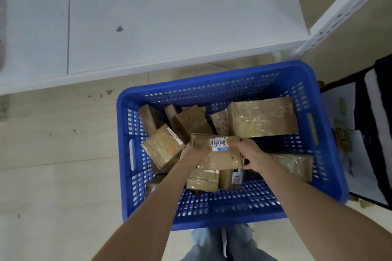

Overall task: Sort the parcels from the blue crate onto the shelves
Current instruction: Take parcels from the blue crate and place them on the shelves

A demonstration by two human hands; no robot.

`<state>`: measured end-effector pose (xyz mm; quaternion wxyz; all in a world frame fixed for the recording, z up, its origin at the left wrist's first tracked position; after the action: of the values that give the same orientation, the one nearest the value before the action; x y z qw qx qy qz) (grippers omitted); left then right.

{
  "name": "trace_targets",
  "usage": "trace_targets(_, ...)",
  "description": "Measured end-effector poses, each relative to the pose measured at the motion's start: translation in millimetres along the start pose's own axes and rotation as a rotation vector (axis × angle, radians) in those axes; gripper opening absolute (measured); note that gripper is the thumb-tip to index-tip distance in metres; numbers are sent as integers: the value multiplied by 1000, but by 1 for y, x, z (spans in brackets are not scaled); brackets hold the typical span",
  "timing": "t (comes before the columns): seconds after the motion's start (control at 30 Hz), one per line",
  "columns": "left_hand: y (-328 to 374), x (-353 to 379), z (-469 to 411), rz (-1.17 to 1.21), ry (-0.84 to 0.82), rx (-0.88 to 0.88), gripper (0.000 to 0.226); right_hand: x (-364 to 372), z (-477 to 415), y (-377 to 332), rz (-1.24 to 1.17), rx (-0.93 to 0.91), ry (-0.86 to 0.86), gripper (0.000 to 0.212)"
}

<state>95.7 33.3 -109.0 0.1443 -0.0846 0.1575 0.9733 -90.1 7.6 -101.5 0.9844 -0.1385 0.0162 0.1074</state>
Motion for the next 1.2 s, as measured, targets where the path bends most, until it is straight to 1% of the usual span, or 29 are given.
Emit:
trace_targets(0.03, 6, -6, 9, 90, 14, 21, 80, -1, 8, -8, -48, -29, 12, 57)
trace_targets(0.1, 21, -24, 33, 253, 65, 58, 81, -1, 36, -30, -208, -103, 14, 40)
trace_targets(0.13, 30, -34, 47, 335, 98, 69, 76, -1, 51, -42, -289, -134, 16, 32)
trace_targets(0.23, 60, -65, 104, 567, 161, 123, 50, -1, 104, -74, -458, -199, 28, 31)
trace_targets(0.3, 81, -86, 145, 677, 183, 189, 42, 2, 144, -95, -522, -226, 14, 31)
trace_targets(0.4, 109, -113, 207, 633, 217, 274, 23, 6, 205, -122, -509, -274, -2, 15)
trace_targets(0.43, 119, -123, 230, 621, 236, 300, 19, 7, 227, -132, -523, -298, -10, 17)
trace_targets(0.53, 143, -147, 287, 619, 272, 323, 21, 9, 286, -159, -586, -373, -92, 31)
trace_targets(0.63, 166, -165, 350, 597, 238, 346, 43, 11, 354, -186, -620, -452, -181, 66)
trace_targets(0.67, 174, -170, 370, 586, 221, 370, 48, 11, 374, -194, -606, -469, -200, 71)
trace_targets(0.73, 191, -182, 410, 604, 176, 462, 48, 9, 413, -209, -565, -492, -229, 74)
trace_targets(0.77, 199, -189, 430, 621, 152, 513, 45, 6, 429, -215, -521, -509, -228, 72)
trace_targets(0.8, 207, -196, 449, 629, 138, 555, 43, 4, 446, -222, -462, -529, -228, 63)
trace_targets(0.83, 215, -202, 470, 630, 132, 593, 44, 2, 463, -229, -407, -552, -235, 47)
trace_targets(0.9, 229, -217, 510, 627, 141, 663, 47, 0, 498, -241, -355, -578, -285, 26)
trace_targets(1.0, 247, -238, 558, 654, 200, 761, 44, -2, 547, -258, -335, -626, -338, 20)
trace_targets(1.07, 254, -248, 585, 693, 224, 800, 49, -1, 573, -267, -398, -650, -375, 20)
trace_targets(1.13, 264, -248, 608, 705, 165, 833, 53, 3, 595, -276, -462, -669, -412, 23)
trace_targets(1.2, 273, -240, 630, 619, 106, 859, 46, 8, 616, -283, -486, -697, -451, 19)
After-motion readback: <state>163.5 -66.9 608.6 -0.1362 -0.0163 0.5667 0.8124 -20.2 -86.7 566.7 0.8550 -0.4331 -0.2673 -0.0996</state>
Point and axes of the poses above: each hand's wrist, its own z-axis away from the middle knuckle, its own x-axis out of the palm, y = z × x, the point moved 7 cm from there along -z, towards the middle knuckle, and after that the axes turned 4 degrees about -y, right-handed, at the moved point
